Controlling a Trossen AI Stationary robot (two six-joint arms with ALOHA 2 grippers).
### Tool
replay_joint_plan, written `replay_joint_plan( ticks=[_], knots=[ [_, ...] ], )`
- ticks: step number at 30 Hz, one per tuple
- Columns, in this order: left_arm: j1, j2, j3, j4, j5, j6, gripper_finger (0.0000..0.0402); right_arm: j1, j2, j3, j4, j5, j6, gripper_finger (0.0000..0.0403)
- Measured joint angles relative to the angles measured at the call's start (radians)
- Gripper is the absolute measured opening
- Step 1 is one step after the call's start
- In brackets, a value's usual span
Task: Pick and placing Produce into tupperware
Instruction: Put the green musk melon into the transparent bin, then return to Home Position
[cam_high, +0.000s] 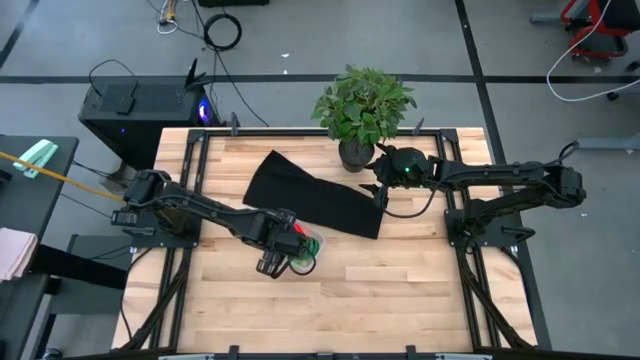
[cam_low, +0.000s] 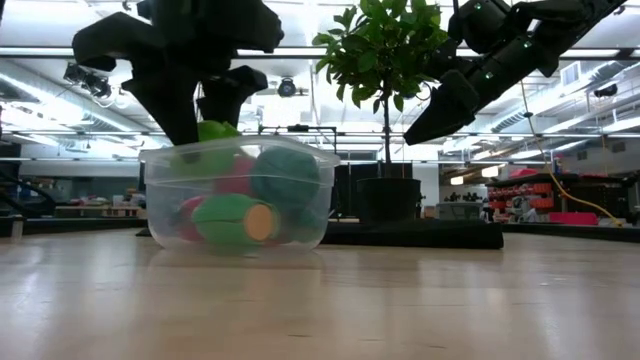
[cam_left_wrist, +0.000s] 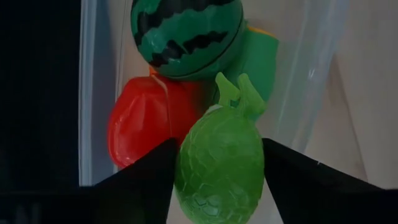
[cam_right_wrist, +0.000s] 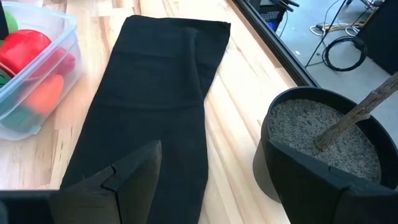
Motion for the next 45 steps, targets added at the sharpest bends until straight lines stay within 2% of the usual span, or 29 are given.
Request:
replay_joint_plan(
  ticks=[5,18,29,33,38,42,45],
  knots=[
    [0.001,0.0,0.0,0.003,0.0,0.003,0.0258,0.0,0.0,0.0,0.0,0.0,0.001,0.0291],
    [0.001,0.0,0.009,0.002,-0.015,0.025,0.0264,0.0,0.0,0.0,0.001,0.0,0.001,0.0291],
    [0.06,-0.047,0.221,0.018,0.001,0.05,0.024,0.0,0.0,0.0,0.001,0.0,0.0,0.0291],
    [0.101,-0.152,0.234,0.156,0.087,0.078,0.0231,0.0,0.0,0.0,-0.001,0.0,0.001,0.0291],
    [0.178,-0.343,0.173,0.243,0.124,0.091,0.0217,0.0,0.0,0.0,-0.002,0.0,0.001,0.0291],
    [0.216,-0.529,0.009,0.398,0.178,0.091,0.0205,0.0,0.0,0.0,-0.002,0.0,0.001,0.0291],
    [0.228,-0.672,-0.163,0.529,0.187,0.093,0.0197,0.0,0.0,0.0,-0.002,0.0,0.001,0.0291]
  ],
)
